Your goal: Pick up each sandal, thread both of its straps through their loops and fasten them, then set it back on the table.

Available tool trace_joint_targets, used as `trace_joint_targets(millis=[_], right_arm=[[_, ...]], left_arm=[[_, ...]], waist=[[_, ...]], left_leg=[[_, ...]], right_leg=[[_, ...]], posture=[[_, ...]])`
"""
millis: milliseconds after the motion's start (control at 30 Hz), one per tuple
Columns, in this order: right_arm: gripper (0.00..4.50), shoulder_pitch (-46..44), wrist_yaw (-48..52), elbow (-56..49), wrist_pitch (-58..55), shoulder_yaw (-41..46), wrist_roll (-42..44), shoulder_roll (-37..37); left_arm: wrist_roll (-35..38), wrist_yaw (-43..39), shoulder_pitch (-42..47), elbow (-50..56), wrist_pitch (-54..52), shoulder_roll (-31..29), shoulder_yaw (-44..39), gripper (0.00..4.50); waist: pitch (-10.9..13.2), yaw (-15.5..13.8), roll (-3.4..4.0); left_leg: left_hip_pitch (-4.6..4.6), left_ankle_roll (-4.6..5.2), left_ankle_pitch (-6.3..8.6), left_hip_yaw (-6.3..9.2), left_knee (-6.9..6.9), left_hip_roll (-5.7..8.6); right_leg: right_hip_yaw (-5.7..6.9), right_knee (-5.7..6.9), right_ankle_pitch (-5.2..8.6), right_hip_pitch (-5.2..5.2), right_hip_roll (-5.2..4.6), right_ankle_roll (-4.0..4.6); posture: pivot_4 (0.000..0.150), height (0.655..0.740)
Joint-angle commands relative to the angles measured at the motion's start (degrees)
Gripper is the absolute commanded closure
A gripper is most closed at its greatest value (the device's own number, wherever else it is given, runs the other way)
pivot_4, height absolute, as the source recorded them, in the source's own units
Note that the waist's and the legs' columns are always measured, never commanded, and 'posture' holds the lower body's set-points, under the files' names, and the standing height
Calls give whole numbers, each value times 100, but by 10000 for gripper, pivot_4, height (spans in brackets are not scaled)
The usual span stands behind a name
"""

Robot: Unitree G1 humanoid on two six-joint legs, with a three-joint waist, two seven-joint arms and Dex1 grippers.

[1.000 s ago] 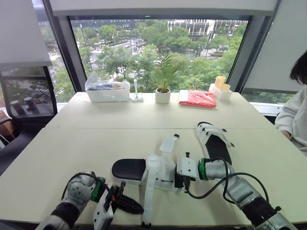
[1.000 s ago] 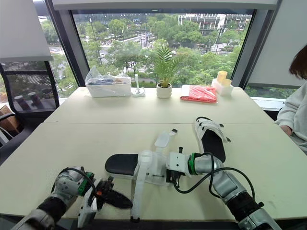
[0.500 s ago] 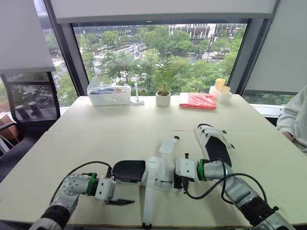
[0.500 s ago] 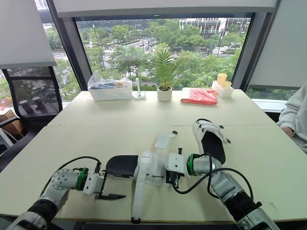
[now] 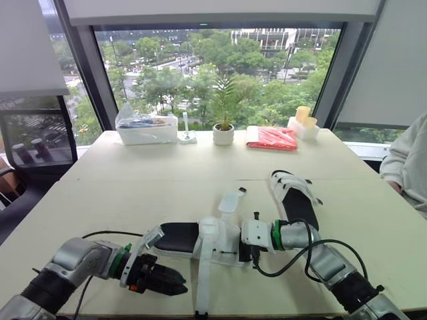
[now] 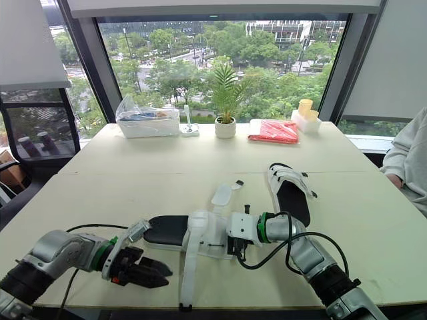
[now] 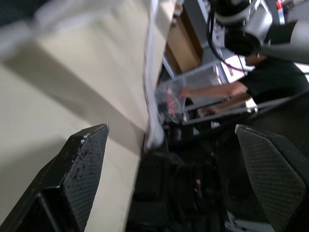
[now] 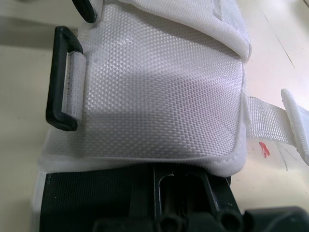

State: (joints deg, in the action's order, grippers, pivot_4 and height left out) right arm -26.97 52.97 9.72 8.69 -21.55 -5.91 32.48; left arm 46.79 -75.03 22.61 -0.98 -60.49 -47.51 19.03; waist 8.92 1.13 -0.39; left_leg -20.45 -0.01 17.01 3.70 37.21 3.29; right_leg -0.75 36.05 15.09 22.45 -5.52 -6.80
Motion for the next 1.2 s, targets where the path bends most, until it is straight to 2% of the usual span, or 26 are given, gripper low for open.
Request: trace_joint_targets(millis=[33,200,333,433,633,667,867,1000,1200], right_arm=[[45000,174,-4,316,-244,-128,-322,64],[45000,276,-12,189,-306,-120,-318,84],[45000,354,-26,62,-376,-116,-317,96],[45000,391,-22,-14,-425,-113,-319,98],[45000,422,-22,-63,-463,-113,-337,100],[45000,421,-24,-58,-463,-111,-341,100],[45000,412,-38,-24,-454,-100,-361,90],[45000,409,-46,6,-432,-91,-376,90],[45000,341,-61,78,-402,-129,-429,72]], left_arm=[[-105,218,-28,294,-16,266,-67,1677],[-172,817,-121,532,-2,832,-289,1677],[-102,1141,-199,685,-161,1065,-432,1677],[-102,1293,-219,678,-206,1182,-518,10108],[-53,1273,-237,706,-341,1174,-562,41394],[-39,1248,-249,731,-367,1154,-560,44645],[421,1119,-82,705,-943,1155,-811,44645],[814,1261,645,88,-1384,1543,-1346,44645],[670,1673,1837,-1016,-1433,2213,-1805,44645]], waist=[[3,-17,-6],[3,-27,-11],[4,-30,-11],[4,-38,-11],[4,-36,-11],[4,-35,-11],[4,-37,-12],[16,-45,-32],[18,-8,-36]], left_leg=[[-1,-4,-2,0,-1,0],[-4,-7,-3,1,-4,-1],[-10,-7,-3,1,-10,-1],[-10,-8,-3,1,-10,-1],[-13,-10,-3,1,-13,-1],[-14,-10,-3,1,-13,-1],[-14,-10,-2,1,-14,-1],[-13,-12,-4,4,-11,-1],[-13,-24,-11,6,-12,0]], right_leg=[[0,-2,4,0,-3,12],[-2,-7,6,1,-9,19],[-4,-9,6,10,-9,19],[-4,-11,6,8,-10,19],[-3,-16,6,9,-10,20],[-3,-18,6,9,-10,20],[-2,-19,7,9,-11,20],[2,-20,6,6,-9,20],[10,-26,-5,4,-4,2]], posture=[[1500,7374],[1500,7374],[1500,7374],[1500,7374],[1500,7374],[1500,7374],[1500,7374],[1500,7374],[1500,7374]])
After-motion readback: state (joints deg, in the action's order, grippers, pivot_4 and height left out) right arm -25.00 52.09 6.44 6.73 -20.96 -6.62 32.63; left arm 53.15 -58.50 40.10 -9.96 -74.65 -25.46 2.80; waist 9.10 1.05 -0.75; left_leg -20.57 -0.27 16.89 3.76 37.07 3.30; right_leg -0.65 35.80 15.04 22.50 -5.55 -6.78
